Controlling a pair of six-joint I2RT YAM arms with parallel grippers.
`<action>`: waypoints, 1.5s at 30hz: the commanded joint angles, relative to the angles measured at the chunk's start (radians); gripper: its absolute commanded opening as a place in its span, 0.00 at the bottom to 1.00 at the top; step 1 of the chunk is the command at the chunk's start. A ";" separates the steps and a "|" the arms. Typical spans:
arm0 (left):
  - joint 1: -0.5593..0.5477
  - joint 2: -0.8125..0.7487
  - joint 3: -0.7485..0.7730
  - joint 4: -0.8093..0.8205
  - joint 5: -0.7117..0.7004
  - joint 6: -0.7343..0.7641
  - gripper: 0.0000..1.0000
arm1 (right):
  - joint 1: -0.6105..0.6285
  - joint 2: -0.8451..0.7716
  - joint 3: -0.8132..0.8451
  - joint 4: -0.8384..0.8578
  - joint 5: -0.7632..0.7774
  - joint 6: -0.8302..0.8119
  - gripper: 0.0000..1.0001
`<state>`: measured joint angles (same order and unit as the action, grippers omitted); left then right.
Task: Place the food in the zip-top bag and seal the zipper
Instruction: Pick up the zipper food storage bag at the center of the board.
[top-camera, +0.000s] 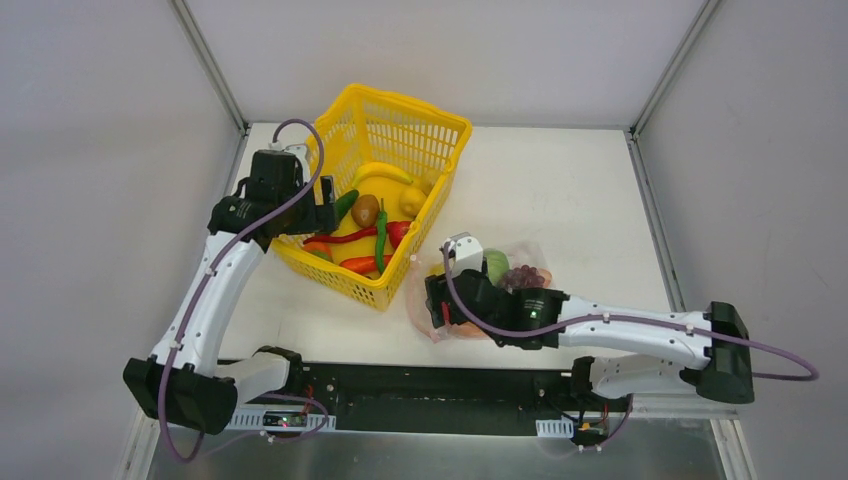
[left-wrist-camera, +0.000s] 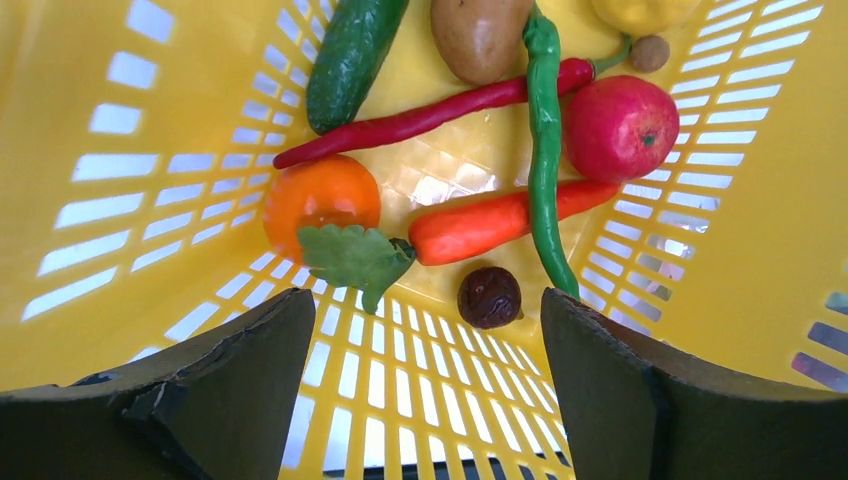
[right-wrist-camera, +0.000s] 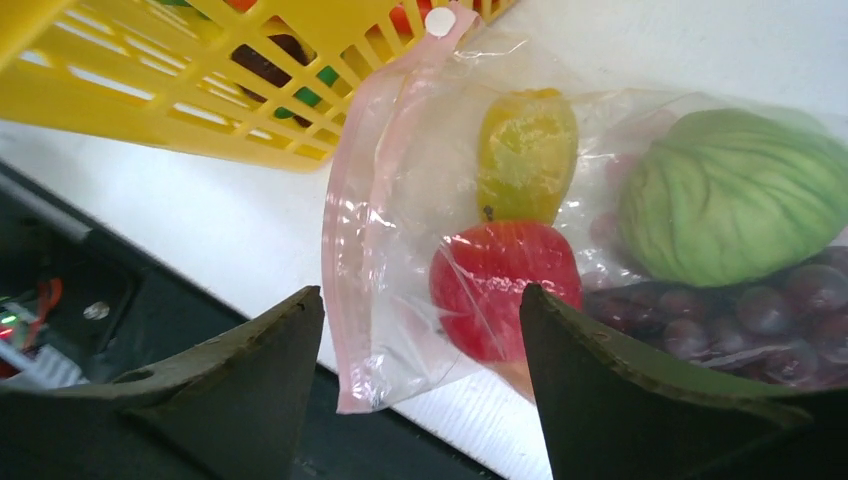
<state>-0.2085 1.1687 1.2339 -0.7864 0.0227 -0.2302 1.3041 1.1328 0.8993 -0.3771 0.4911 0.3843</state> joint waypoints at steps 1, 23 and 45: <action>0.001 -0.092 -0.022 0.044 -0.081 -0.040 0.86 | 0.075 0.088 0.081 0.059 0.265 -0.065 0.75; 0.001 -0.187 -0.066 0.053 -0.122 -0.049 0.91 | 0.136 0.426 0.230 0.037 0.468 -0.218 0.55; 0.001 -0.149 -0.029 0.065 0.003 -0.023 0.95 | -0.098 -0.161 0.108 -0.012 0.357 -0.084 0.00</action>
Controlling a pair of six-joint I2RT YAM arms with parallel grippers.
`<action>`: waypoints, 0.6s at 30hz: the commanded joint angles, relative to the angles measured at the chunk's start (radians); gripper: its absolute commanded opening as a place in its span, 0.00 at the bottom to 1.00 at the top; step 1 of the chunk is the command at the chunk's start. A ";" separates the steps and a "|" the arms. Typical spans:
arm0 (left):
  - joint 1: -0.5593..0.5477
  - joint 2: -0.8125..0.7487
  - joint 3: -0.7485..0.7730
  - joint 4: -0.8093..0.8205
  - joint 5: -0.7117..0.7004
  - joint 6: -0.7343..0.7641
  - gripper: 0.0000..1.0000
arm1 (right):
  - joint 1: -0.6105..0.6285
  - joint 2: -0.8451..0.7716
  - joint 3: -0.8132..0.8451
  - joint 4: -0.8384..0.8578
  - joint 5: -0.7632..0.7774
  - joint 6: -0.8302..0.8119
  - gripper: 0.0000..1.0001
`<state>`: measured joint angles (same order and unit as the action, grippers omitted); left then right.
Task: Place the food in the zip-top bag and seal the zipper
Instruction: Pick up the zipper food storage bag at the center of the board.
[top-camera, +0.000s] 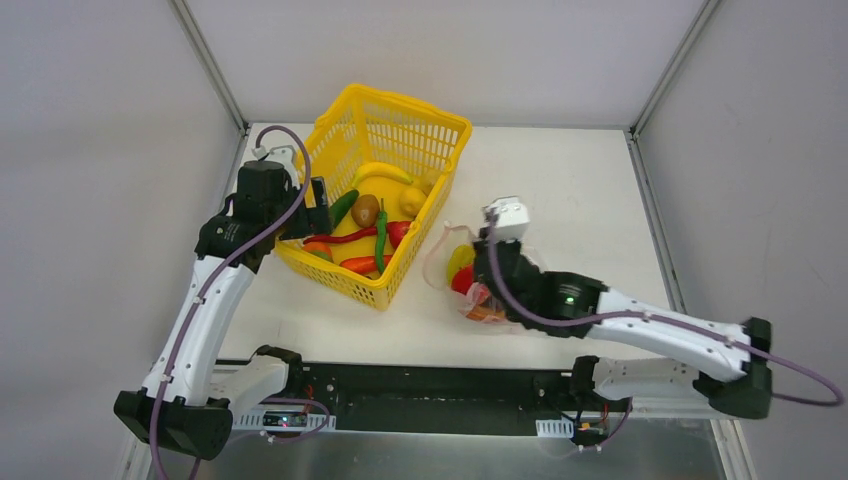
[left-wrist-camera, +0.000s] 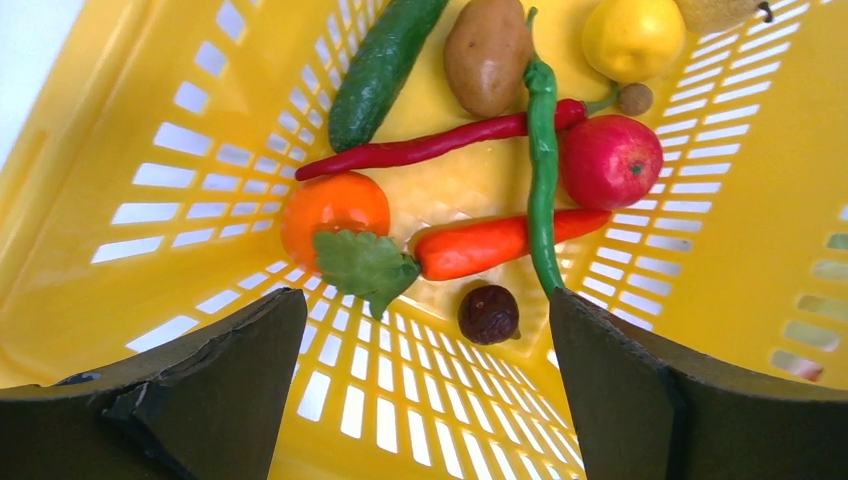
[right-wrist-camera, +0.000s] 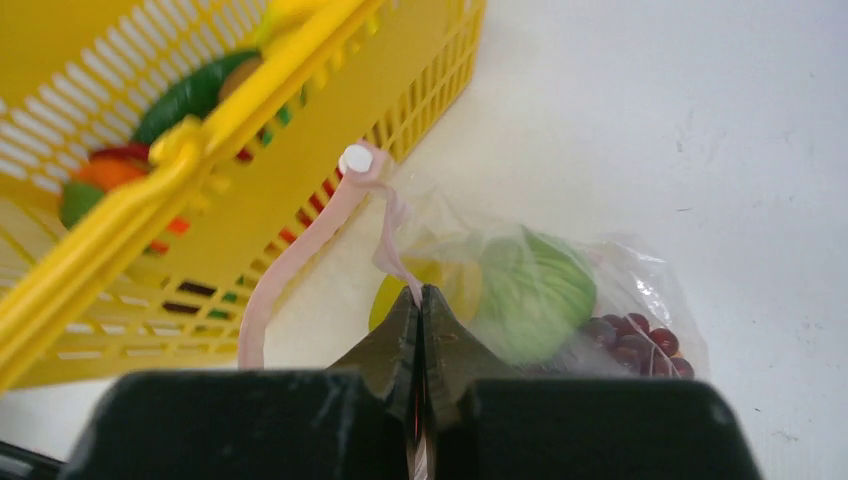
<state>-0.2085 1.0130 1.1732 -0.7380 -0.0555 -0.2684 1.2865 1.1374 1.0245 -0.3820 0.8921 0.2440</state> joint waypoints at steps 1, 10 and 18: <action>0.001 0.011 0.036 0.026 0.097 0.015 0.95 | -0.111 -0.204 -0.019 -0.020 -0.058 0.064 0.00; 0.001 0.129 0.144 0.090 0.275 0.024 0.97 | -0.289 -0.362 0.019 -0.050 -0.135 0.097 0.00; -0.005 0.398 0.347 0.143 0.352 0.070 0.97 | -0.340 -0.345 0.038 -0.037 -0.116 0.083 0.00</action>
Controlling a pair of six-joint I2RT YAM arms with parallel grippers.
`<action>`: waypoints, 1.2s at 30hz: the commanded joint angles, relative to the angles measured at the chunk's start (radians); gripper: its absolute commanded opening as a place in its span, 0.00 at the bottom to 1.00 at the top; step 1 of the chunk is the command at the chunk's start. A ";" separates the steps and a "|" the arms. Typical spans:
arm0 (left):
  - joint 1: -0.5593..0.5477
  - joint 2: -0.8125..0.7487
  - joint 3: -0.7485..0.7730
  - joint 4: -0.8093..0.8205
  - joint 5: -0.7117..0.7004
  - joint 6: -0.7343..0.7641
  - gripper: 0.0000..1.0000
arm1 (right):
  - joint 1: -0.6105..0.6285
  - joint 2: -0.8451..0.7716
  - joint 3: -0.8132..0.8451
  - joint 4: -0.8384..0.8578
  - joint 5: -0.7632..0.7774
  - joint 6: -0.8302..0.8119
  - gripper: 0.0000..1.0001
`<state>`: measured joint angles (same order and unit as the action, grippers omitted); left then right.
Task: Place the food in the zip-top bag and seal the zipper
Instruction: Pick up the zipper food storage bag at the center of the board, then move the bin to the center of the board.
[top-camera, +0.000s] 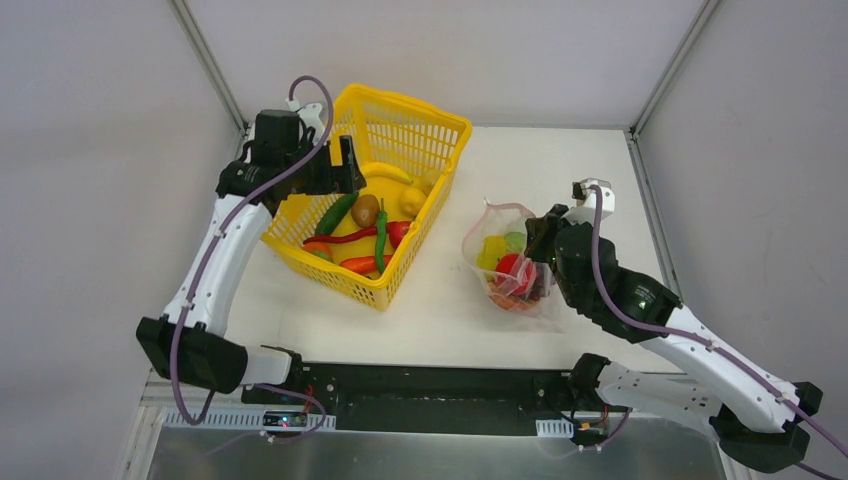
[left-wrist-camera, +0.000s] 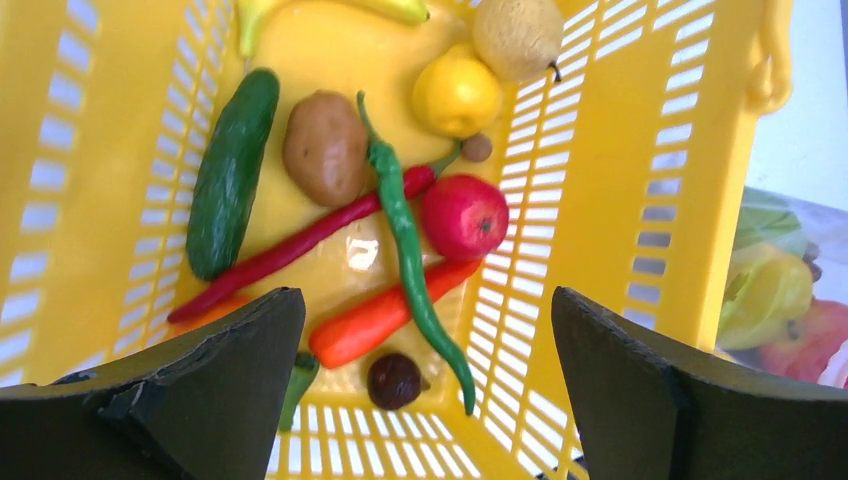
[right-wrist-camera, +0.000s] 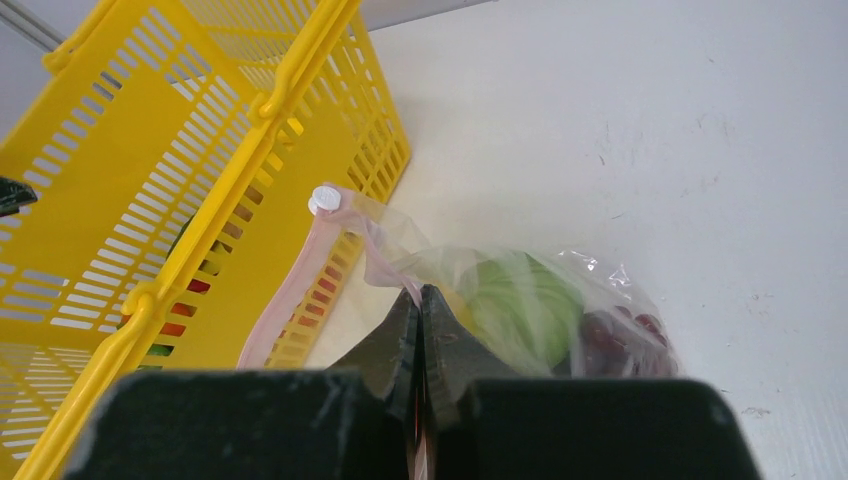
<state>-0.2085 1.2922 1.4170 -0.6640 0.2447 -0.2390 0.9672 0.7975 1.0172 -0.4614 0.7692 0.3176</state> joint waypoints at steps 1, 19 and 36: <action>-0.006 0.168 0.135 0.075 0.041 0.044 0.97 | -0.027 -0.007 0.040 0.052 0.002 0.010 0.00; -0.017 0.813 0.632 -0.011 0.118 0.570 0.99 | -0.088 -0.001 -0.024 0.137 0.061 -0.014 0.00; -0.013 1.093 0.873 -0.010 0.113 0.560 0.99 | -0.101 0.026 0.015 0.128 -0.028 0.029 0.00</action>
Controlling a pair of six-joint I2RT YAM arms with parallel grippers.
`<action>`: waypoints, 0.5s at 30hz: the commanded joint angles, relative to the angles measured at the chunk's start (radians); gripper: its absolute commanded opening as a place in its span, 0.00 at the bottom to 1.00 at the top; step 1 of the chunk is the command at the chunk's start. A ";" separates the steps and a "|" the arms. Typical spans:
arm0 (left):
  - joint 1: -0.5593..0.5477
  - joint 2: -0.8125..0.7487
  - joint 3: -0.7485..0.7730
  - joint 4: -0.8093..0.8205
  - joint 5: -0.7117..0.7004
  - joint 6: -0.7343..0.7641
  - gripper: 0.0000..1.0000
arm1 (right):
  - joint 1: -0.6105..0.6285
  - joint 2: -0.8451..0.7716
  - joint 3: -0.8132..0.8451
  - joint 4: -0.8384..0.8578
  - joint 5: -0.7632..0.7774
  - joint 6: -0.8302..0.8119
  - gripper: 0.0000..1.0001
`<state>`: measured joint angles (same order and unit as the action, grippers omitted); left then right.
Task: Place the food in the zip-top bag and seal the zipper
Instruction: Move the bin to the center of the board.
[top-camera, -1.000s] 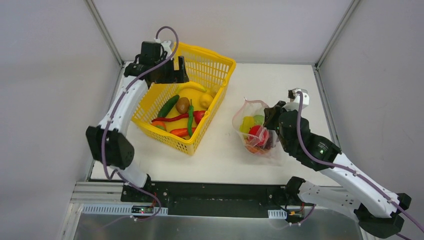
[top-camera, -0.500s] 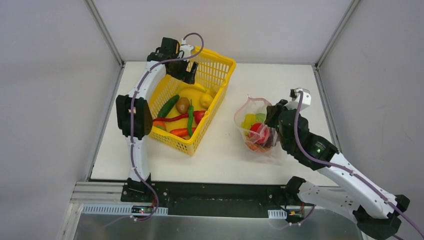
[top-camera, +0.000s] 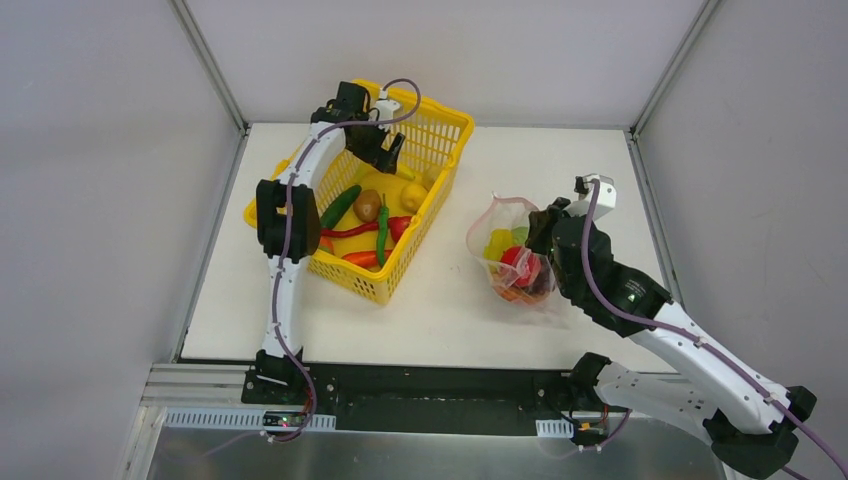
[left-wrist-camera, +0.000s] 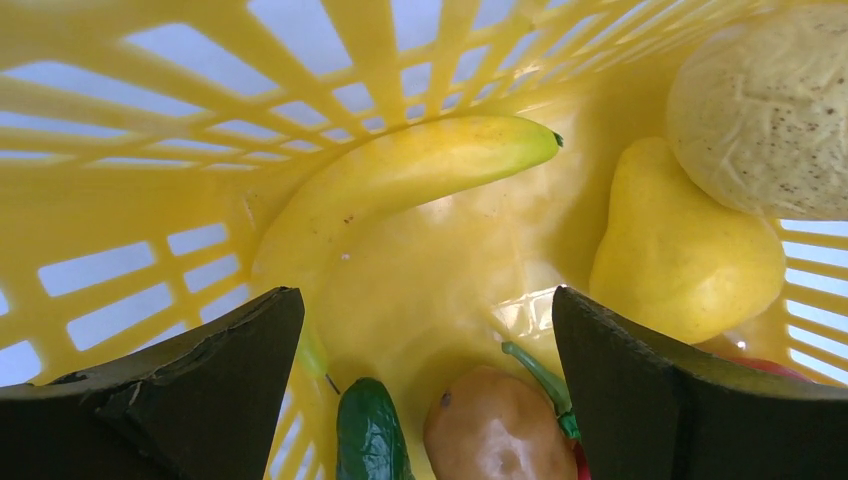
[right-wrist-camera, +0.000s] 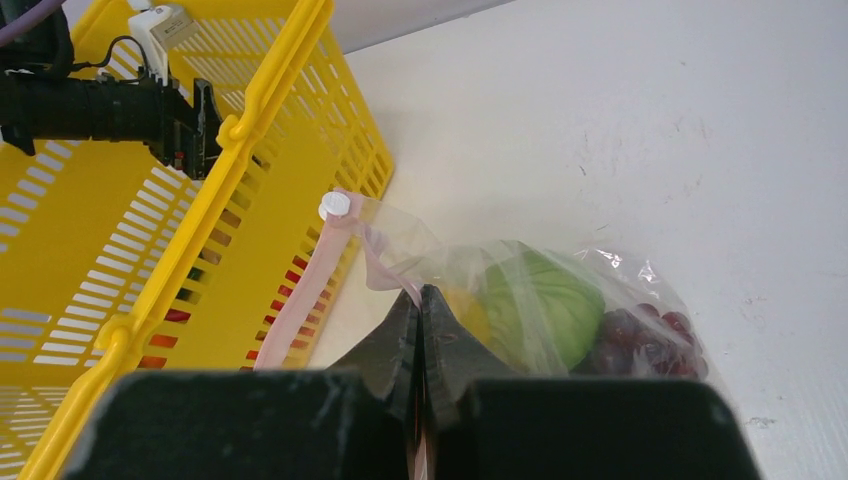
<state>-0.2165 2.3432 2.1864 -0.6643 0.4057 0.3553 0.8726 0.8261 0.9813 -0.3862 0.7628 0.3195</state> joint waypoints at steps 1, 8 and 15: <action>-0.003 0.052 0.122 -0.023 -0.053 -0.036 0.99 | -0.005 -0.002 0.051 0.051 -0.029 0.032 0.00; -0.017 0.026 0.104 -0.044 -0.015 0.005 0.99 | -0.005 -0.025 0.036 0.046 -0.044 0.056 0.00; -0.073 -0.202 -0.090 -0.006 0.057 -0.068 0.99 | -0.005 -0.052 0.030 0.041 -0.052 0.061 0.00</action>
<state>-0.2451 2.3180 2.1746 -0.6651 0.4107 0.3214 0.8719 0.8101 0.9813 -0.3939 0.7162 0.3565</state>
